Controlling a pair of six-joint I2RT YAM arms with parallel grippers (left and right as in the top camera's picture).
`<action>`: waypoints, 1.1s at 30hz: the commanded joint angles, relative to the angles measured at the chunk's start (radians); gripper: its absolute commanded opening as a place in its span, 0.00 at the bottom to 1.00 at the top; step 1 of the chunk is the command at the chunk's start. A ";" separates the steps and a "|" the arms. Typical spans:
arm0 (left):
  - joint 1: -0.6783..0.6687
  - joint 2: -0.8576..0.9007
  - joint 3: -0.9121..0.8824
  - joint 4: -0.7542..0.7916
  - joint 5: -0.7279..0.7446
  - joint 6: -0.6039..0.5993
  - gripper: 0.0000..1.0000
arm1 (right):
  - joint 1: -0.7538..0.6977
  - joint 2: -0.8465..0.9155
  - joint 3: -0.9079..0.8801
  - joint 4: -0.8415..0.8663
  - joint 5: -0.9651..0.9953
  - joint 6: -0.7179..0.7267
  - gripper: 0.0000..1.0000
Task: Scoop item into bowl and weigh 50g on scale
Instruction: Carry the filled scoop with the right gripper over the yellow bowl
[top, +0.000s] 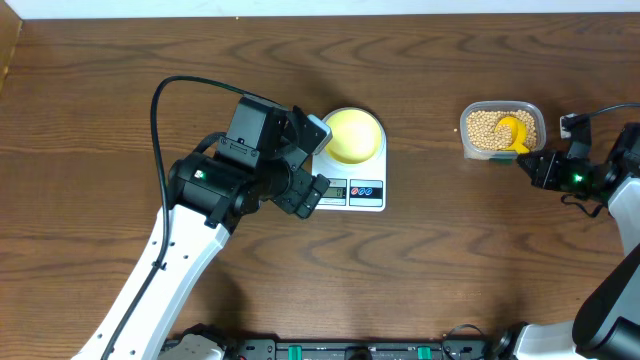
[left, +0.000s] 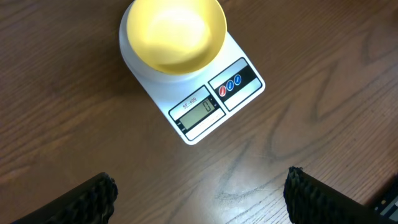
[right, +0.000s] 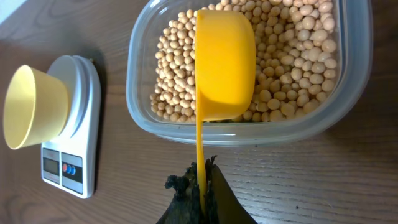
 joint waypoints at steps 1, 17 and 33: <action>0.003 -0.009 -0.002 -0.006 0.005 0.017 0.88 | -0.022 0.011 0.016 0.000 -0.049 0.026 0.01; 0.003 -0.009 -0.002 -0.006 0.005 0.017 0.88 | -0.139 0.011 0.016 0.006 -0.281 0.081 0.01; 0.003 -0.009 -0.002 -0.006 0.005 0.017 0.88 | -0.096 0.011 0.016 0.007 -0.451 0.186 0.01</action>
